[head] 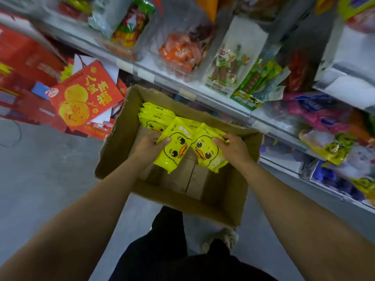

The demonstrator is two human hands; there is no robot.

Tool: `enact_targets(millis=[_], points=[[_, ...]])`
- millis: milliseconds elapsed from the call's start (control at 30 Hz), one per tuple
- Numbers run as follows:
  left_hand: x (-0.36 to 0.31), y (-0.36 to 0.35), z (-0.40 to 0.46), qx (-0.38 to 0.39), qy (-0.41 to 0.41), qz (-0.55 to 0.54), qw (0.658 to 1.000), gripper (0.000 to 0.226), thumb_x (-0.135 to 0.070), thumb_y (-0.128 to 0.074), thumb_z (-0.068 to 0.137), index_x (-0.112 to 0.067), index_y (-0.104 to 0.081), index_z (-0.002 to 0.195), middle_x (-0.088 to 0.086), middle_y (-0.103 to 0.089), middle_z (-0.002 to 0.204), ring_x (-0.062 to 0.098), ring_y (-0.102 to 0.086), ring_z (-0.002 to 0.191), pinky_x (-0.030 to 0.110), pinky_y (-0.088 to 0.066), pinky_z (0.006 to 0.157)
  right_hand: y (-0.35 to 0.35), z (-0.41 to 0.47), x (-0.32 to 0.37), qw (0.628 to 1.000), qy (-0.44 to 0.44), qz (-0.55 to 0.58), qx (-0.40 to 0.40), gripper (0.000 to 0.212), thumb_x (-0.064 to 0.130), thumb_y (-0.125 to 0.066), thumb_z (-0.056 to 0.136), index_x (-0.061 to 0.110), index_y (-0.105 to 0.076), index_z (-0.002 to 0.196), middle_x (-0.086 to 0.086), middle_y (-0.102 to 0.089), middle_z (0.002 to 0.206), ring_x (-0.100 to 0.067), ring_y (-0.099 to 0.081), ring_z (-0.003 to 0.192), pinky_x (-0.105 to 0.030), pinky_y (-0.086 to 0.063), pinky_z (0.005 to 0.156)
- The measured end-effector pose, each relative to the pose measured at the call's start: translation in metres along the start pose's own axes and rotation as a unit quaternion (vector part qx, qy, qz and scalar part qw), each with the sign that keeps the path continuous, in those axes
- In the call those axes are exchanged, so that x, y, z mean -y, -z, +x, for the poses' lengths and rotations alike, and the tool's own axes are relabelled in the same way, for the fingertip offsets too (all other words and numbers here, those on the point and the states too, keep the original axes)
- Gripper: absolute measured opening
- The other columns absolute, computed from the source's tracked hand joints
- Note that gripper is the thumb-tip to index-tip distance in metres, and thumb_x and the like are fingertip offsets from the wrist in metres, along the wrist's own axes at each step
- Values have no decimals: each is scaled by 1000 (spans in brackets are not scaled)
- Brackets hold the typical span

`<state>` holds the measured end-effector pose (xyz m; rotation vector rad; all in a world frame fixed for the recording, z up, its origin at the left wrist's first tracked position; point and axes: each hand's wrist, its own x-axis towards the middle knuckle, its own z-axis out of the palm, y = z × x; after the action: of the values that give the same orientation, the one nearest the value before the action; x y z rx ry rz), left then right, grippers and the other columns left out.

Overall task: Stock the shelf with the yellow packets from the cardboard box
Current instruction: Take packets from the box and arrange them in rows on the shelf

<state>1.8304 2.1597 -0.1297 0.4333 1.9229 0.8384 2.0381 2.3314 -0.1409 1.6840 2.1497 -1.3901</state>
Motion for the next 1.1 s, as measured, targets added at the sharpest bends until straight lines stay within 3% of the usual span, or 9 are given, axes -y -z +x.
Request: enact_targets(millis=[133,200,233,300,467,600,767,867,1100], points=[[-38,-46,-52,29,-36,-29,998,21,-30,-75,83,-18,-69,99,-12,-75,88,6,-70,88,33,-56,80,57,-55,-29,990,1,142,3,19,36,-81,78,25,-65,77,10,-68,77,-8,-66,70,-23,-51,64],[-61,-82,-83,43,-52,-3,998,50,-36,-83,73,-18,-63,115,-12,-68,110,8,-64,102,31,-51,94,87,-86,-51,980,12,197,0,20,24,-83,78,26,-63,77,12,-67,76,2,-64,63,-18,-51,60],[-75,-101,-99,47,-56,11,997,59,-34,-83,73,-19,-57,123,-11,-62,119,10,-60,107,24,-47,91,105,-101,-64,976,17,217,-2,20,20,-82,78,25,-63,78,13,-66,75,8,-62,58,-16,-50,56],[-98,-142,-127,60,-84,4,995,45,-24,-83,74,-21,-59,111,-6,-67,113,14,-65,98,22,-49,72,142,-130,-94,970,27,240,-7,16,17,-81,80,18,-66,85,14,-66,74,11,-61,53,-16,-49,55],[-161,-248,-187,109,-175,23,978,35,-16,-83,73,-19,-66,103,0,-75,96,13,-72,82,26,-57,68,236,-203,-181,939,19,337,-72,19,12,-81,78,16,-71,94,-3,-76,93,-18,-73,81,-39,-59,74],[-221,-324,-229,163,-229,46,958,59,-28,-91,56,-19,-66,109,2,-75,99,22,-72,89,40,-57,81,313,-255,-237,897,26,416,-147,27,7,-80,78,15,-69,102,-6,-76,96,-18,-73,77,-32,-59,66],[-299,-406,-271,205,-310,69,926,42,-10,-85,69,-18,-65,105,1,-75,97,19,-72,84,30,-58,69,397,-298,-289,832,51,499,-236,43,9,-81,76,8,-63,115,-14,-74,106,-31,-72,91,-40,-61,67],[-342,-452,-290,224,-354,87,904,40,-9,-83,71,-17,-65,105,-2,-74,93,10,-69,74,21,-54,59,444,-316,-311,801,81,518,-290,34,9,-79,78,12,-66,109,-12,-74,107,-32,-70,101,-48,-56,89],[-442,-563,-320,280,-427,132,850,53,-33,-89,56,-22,-68,103,0,-76,97,21,-72,89,45,-56,86,579,-346,-367,770,121,507,-369,36,11,-79,79,16,-67,113,-9,-75,106,-33,-71,99,-56,-55,88]])
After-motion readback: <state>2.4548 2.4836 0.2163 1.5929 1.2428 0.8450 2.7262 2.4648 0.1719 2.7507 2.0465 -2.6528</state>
